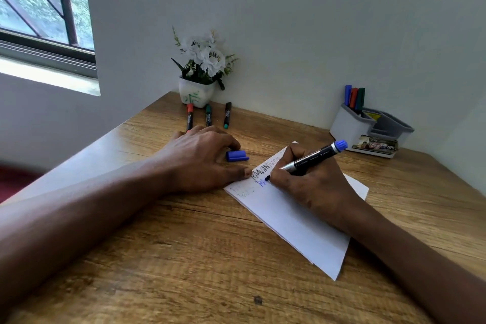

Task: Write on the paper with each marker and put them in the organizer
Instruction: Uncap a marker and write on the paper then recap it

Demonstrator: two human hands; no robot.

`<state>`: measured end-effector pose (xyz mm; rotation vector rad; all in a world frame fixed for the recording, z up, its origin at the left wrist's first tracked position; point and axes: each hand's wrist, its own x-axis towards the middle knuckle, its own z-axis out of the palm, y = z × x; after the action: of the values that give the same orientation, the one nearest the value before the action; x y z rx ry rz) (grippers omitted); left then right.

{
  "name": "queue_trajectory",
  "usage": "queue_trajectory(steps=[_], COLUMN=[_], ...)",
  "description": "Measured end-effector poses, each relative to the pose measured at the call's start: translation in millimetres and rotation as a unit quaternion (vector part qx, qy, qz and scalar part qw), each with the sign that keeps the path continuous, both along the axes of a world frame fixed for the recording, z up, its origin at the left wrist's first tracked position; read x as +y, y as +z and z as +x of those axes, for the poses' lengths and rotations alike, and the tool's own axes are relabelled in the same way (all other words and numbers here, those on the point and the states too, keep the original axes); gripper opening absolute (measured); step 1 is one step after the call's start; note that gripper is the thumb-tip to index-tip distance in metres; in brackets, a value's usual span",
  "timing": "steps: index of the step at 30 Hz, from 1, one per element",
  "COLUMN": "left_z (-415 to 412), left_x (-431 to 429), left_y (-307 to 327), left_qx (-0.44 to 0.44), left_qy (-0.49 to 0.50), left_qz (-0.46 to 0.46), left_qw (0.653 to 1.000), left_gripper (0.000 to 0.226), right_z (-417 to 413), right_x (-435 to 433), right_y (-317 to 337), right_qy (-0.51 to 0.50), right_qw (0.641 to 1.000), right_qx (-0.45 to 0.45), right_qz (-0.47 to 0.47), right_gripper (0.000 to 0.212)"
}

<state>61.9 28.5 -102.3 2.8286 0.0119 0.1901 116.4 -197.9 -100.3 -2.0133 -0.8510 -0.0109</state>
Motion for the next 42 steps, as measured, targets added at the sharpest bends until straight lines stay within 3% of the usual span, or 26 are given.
queue_trajectory(steps=[21, 26, 30, 42], left_z=[0.8, 0.1, -1.4, -4.8], left_x=[-0.7, -0.2, -1.6, -4.6], left_y=[1.5, 1.4, 2.3, 6.2], left_qx=[0.006, 0.007, 0.009, 0.017], left_qy=[0.003, 0.001, 0.005, 0.007], left_qz=[0.002, -0.002, -0.004, -0.009], left_qw=[1.0, 1.0, 1.0, 1.0], left_gripper=[0.072, 0.074, 0.074, 0.072], right_z=[-0.3, -0.6, -0.6, 1.5], right_x=[-3.4, 0.2, -0.9, -1.2], right_y=[1.1, 2.2, -0.1, 2.0], right_qy=[-0.018, -0.036, -0.053, -0.068], right_qw=[0.999, 0.999, 0.998, 0.997], right_qx=[0.036, 0.003, 0.017, 0.039], right_qz=[0.02, -0.016, -0.004, 0.007], right_gripper=[0.011, 0.023, 0.014, 0.016])
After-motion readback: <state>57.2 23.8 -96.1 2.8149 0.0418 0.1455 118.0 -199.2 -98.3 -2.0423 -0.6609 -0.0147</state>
